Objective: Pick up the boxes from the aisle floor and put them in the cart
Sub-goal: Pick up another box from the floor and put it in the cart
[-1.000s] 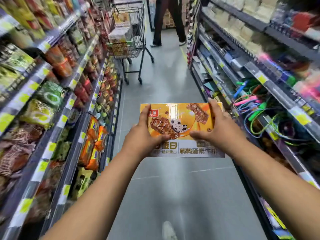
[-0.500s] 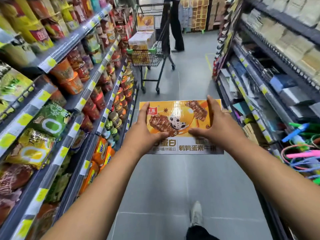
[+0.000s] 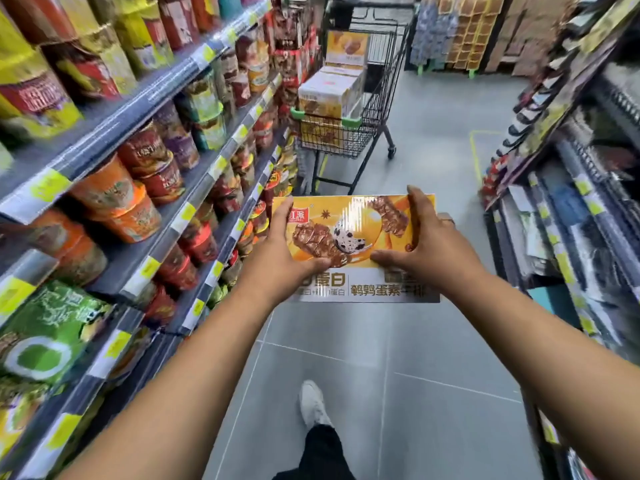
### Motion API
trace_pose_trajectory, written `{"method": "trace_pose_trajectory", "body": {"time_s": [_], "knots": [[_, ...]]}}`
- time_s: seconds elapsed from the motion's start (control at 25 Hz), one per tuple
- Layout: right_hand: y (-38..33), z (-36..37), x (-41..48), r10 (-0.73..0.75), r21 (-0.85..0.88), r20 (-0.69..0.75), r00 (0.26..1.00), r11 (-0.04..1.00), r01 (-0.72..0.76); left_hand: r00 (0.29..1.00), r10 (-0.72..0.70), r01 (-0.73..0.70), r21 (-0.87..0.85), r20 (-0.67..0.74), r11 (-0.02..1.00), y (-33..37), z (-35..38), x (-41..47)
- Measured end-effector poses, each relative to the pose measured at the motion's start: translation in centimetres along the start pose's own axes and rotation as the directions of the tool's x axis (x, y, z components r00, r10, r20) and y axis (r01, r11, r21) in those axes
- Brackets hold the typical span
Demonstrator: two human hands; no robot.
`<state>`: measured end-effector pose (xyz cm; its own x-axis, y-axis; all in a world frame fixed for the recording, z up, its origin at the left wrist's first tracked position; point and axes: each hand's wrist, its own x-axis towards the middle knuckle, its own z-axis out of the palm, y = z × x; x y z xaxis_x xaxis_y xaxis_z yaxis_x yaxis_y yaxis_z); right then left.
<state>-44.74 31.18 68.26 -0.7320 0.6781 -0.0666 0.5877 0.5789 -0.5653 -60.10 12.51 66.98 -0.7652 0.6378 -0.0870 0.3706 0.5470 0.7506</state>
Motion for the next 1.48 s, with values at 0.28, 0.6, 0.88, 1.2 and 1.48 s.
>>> {"method": "trace_pose_trajectory", "body": {"time_s": [0.28,0.6,0.88,1.2,1.48], "knots": [[-4.3,1.1,21.5,0.041,0.028,-0.025,0.999,0.999,-0.04,1.0,0.011,-0.012,0.027,0.024,1.0,0.0,-3.8,22.0],[-5.0,0.9,45.1,0.033,0.069,-0.034,0.999,0.997,-0.031,1.0,0.009,-0.009,0.08,-0.002,0.997,1.7,-4.2,45.6],[-4.4,-1.3,66.4,0.0,0.041,0.023,1.0,0.999,-0.001,0.999,-0.041,0.041,0.011,-0.002,0.999,4.4,-3.2,65.7],[-5.3,0.2,88.7,0.047,0.103,-0.026,0.999,0.994,-0.044,0.999,-0.05,0.05,-0.019,0.022,0.999,3.9,-3.0,89.2],[-4.5,0.1,104.1,0.23,0.167,-0.059,0.971,0.962,-0.218,0.994,-0.051,0.049,0.015,0.093,0.999,6.2,-2.2,106.5]]}}
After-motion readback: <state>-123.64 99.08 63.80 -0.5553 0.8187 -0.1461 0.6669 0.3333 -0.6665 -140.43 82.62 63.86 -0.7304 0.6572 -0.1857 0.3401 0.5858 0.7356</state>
